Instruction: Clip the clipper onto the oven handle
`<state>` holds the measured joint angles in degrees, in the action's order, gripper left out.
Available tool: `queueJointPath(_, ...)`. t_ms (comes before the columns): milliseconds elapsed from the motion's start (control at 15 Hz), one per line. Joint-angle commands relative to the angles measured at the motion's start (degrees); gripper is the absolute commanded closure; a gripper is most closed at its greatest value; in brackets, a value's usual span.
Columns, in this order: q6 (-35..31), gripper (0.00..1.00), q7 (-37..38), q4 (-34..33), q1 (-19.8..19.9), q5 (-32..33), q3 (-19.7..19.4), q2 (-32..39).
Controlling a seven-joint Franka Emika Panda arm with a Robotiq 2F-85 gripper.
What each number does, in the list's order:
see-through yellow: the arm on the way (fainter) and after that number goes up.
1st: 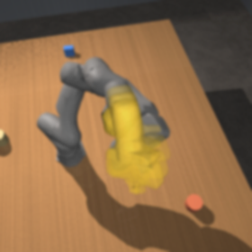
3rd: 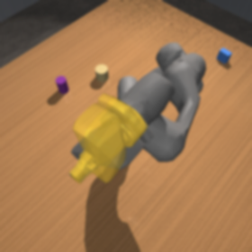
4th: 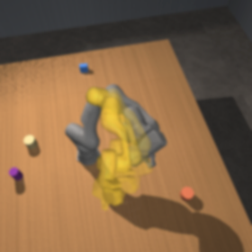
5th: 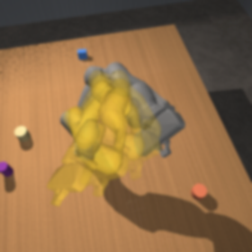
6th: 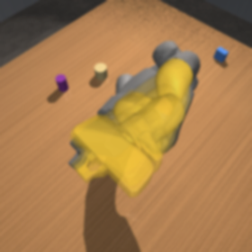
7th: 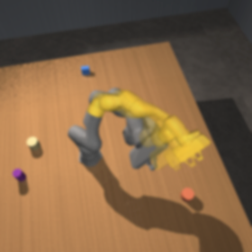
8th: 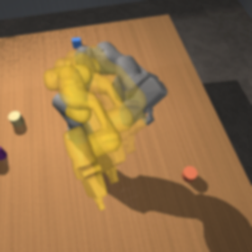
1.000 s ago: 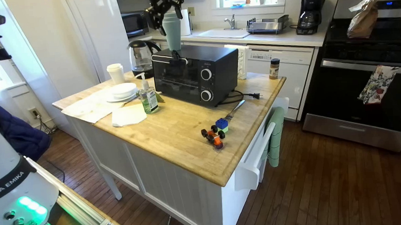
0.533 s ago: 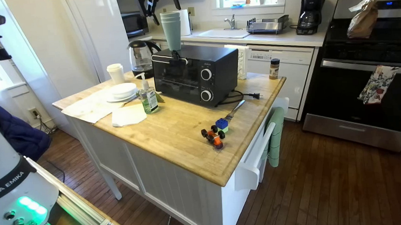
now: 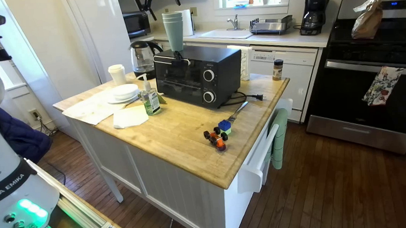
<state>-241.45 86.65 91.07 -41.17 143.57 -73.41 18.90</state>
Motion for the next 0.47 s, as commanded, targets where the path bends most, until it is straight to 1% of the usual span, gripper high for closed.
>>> queueJointPath(0,-1.9,0.00,3.7,0.8,-6.0,0.6,-6.4,2.3)
queueJointPath(67,-1.9,0.00,3.1,1.7,-7.1,0.6,-7.1,2.3)
queueJointPath(133,0.0,0.00,1.8,0.6,-4.5,0.0,-4.4,1.3)
queueJointPath(200,0.2,0.00,1.8,0.8,-5.0,0.0,-4.7,1.4)
queueJointPath(400,0.4,0.00,1.8,0.8,-4.8,0.0,-4.5,1.4)
